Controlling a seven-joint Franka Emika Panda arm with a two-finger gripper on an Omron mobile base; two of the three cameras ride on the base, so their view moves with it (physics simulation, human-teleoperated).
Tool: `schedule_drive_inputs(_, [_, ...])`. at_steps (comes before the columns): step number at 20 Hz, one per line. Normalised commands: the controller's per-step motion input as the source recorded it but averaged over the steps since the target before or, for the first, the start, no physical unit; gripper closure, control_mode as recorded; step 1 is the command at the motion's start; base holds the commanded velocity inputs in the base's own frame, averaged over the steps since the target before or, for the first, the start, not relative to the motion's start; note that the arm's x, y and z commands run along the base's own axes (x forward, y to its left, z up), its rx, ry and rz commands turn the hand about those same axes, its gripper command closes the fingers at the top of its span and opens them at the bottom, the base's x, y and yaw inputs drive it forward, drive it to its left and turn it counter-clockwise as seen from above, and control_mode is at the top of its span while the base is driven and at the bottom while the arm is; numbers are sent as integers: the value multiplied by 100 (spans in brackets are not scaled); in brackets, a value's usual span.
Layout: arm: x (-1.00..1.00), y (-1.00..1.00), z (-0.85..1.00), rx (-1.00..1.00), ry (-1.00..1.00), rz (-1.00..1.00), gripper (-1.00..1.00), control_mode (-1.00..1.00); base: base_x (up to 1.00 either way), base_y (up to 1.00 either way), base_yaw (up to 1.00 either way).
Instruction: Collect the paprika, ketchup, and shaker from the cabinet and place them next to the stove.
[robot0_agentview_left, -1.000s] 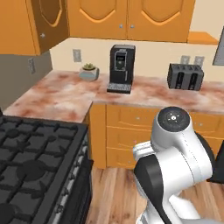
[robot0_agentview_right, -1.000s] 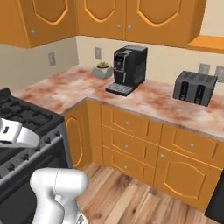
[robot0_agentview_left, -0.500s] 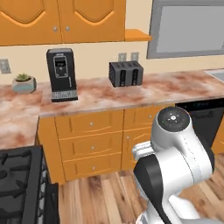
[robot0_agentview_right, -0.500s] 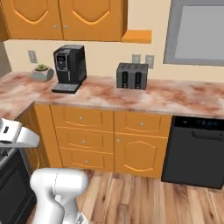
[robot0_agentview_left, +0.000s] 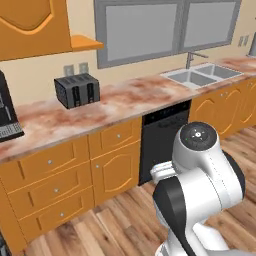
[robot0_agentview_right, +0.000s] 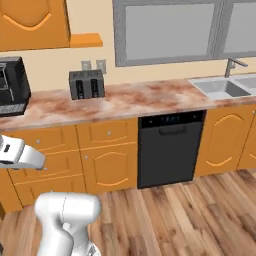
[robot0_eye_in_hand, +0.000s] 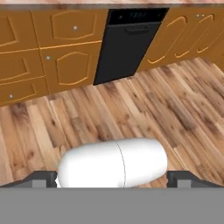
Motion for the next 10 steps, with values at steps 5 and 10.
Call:
schedule_drive_inputs(5, [0, 0, 0, 0, 0, 0, -100, 100, -3, 0, -62])
schedule_drive_inputs(10, [0, 0, 0, 0, 0, 0, -100, 100, 0, 0, -61])
